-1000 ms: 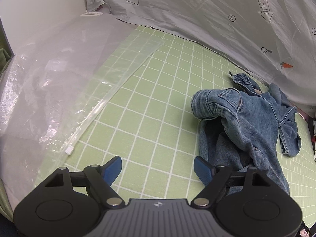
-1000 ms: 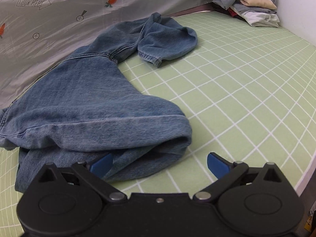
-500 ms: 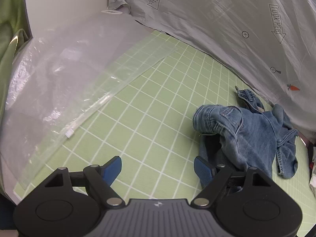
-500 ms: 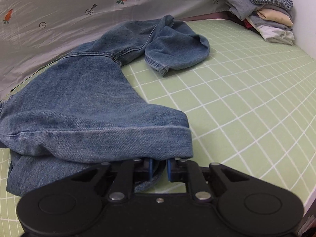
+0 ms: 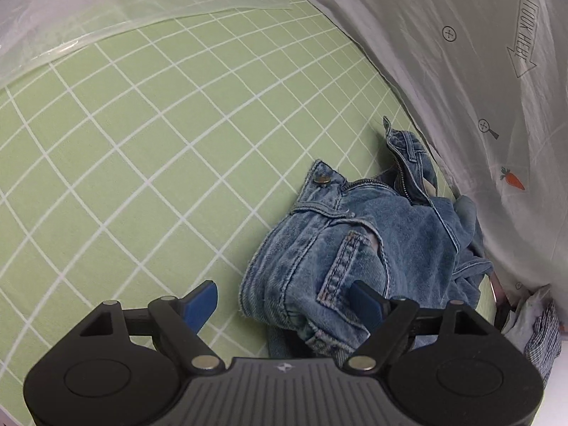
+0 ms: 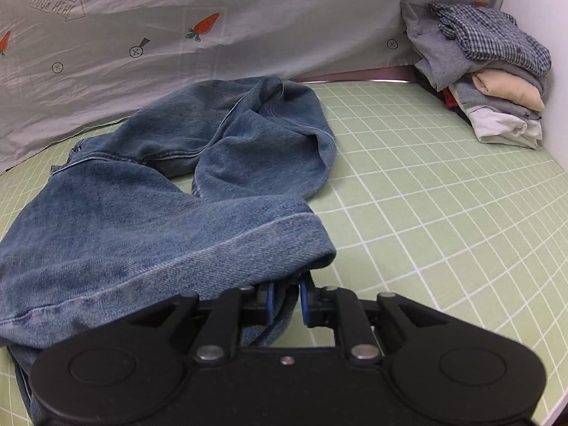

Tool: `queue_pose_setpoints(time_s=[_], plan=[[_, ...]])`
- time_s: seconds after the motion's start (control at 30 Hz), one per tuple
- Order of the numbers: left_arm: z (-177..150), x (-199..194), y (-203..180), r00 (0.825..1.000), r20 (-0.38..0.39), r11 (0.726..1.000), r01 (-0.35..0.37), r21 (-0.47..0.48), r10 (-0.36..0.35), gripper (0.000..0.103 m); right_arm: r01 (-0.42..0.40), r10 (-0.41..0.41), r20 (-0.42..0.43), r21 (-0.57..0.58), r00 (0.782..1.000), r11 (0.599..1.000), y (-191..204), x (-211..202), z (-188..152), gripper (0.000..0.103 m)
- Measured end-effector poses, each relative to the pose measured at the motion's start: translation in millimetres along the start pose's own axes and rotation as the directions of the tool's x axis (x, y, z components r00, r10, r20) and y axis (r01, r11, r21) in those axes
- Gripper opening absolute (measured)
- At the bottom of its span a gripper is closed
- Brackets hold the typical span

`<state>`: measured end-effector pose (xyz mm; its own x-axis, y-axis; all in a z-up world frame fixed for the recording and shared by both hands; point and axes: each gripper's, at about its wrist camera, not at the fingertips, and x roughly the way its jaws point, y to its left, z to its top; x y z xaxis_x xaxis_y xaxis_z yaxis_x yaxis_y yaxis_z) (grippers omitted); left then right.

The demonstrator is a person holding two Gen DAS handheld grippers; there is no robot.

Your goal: Fold clothes

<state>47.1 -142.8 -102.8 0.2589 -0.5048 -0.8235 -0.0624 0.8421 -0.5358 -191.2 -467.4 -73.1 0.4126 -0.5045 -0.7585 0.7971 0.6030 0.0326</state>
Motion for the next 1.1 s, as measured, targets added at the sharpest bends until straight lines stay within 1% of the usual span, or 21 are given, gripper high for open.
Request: queue_pose_setpoints(time_s=[0.07, 0.17, 0.2, 0.23, 0.27, 0.33, 0.37, 0.4, 0.43, 0.5, 0.63, 0.77, 0.8, 0.83, 0.87, 0.9, 0.93, 0.97, 1.0, 1.03, 1.1], plan=[[5, 4, -3, 1.000, 0.000, 1.000, -0.018, -0.010, 0.018, 0.082, -0.019, 0.020, -0.031, 0.035, 0.999, 0.999, -6, 14, 8, 0.033], [10, 6, -8, 0.999, -0.016, 0.999, -0.045, -0.005, 0.045, 0.082, -0.044, 0.050, -0.080, 0.068, 0.996, 0.997, -9, 30, 15, 0.044], [10, 5, -10, 0.998, -0.019, 0.999, -0.051, 0.005, 0.051, 0.082, -0.049, 0.055, -0.093, 0.071, 0.994, 0.996, -7, 31, 13, 0.048], [10, 4, -11, 0.998, -0.025, 0.998, -0.057, 0.014, 0.057, 0.082, -0.054, 0.062, -0.100, 0.074, 0.993, 0.996, -5, 30, 11, 0.056], [10, 3, -10, 0.998, -0.031, 0.998, -0.060, 0.022, 0.061, 0.082, -0.062, 0.071, -0.106, 0.079, 0.992, 0.995, -3, 29, 9, 0.061], [11, 2, -9, 0.997, -0.044, 0.997, -0.061, 0.037, 0.062, 0.082, -0.076, 0.085, -0.116, 0.087, 0.990, 0.993, -1, 25, 4, 0.066], [12, 2, -9, 0.997, -0.050, 0.997, -0.061, 0.047, 0.064, 0.082, -0.079, 0.090, -0.120, 0.095, 0.989, 0.992, 0, 23, 1, 0.073], [13, 1, -9, 0.996, -0.054, 0.996, -0.063, 0.059, 0.066, 0.084, -0.080, 0.093, -0.124, 0.105, 0.988, 0.991, 1, 21, -2, 0.076], [13, 1, -9, 0.996, -0.054, 0.995, -0.066, 0.069, 0.070, 0.088, -0.082, 0.096, -0.126, 0.118, 0.987, 0.990, 1, 18, -5, 0.082], [14, 0, -8, 0.996, -0.056, 0.995, -0.061, 0.078, 0.065, 0.090, -0.091, 0.113, -0.134, 0.157, 0.985, 0.983, 2, 16, -13, 0.086], [14, 0, -5, 0.996, -0.091, 0.998, -0.016, 0.064, 0.022, 0.090, -0.104, 0.140, -0.151, 0.221, 0.979, 0.970, 8, 11, -29, 0.092], [13, 0, -8, 0.989, -0.134, 0.994, 0.067, 0.083, -0.055, 0.090, -0.126, 0.161, -0.149, 0.217, 0.976, 0.968, 18, 10, -35, 0.092], [12, 2, -10, 0.987, -0.148, 0.993, 0.082, 0.085, -0.069, 0.088, -0.130, 0.164, -0.150, 0.215, 0.975, 0.968, 21, 11, -36, 0.091], [11, 4, -12, 0.984, -0.160, 0.992, 0.090, 0.085, -0.076, 0.083, -0.134, 0.168, -0.151, 0.212, 0.974, 0.968, 23, 11, -37, 0.088], [9, 7, -14, 0.982, -0.169, 0.992, 0.096, 0.085, -0.080, 0.077, -0.134, 0.167, -0.150, 0.206, 0.975, 0.969, 25, 11, -37, 0.087], [8, 9, -16, 0.981, -0.175, 0.991, 0.097, 0.087, -0.081, 0.067, -0.131, 0.161, -0.146, 0.197, 0.976, 0.972, 26, 12, -36, 0.085], [7, 11, -17, 0.982, -0.174, 0.992, 0.095, 0.087, -0.079, 0.061, -0.133, 0.160, -0.141, 0.188, 0.977, 0.973, 26, 12, -34, 0.079], [7, 13, -17, 0.982, -0.170, 0.992, 0.092, 0.086, -0.077, 0.055, -0.139, 0.164, -0.136, 0.179, 0.977, 0.974, 26, 12, -33, 0.064], [7, 15, -18, 0.983, -0.166, 0.992, 0.089, 0.085, -0.074, 0.044, -0.144, 0.168, -0.132, 0.172, 0.977, 0.975, 25, 12, -32, 0.051], [6, 17, -18, 0.984, -0.162, 0.993, 0.086, 0.084, -0.072, 0.036, -0.151, 0.174, -0.131, 0.170, 0.976, 0.974, 23, 13, -30, 0.024], [7, 17, -21, 0.987, -0.143, 0.992, 0.092, 0.086, -0.079, 0.028, -0.164, 0.188, -0.135, 0.173, 0.973, 0.971, 17, 15, -27, 0.018]])
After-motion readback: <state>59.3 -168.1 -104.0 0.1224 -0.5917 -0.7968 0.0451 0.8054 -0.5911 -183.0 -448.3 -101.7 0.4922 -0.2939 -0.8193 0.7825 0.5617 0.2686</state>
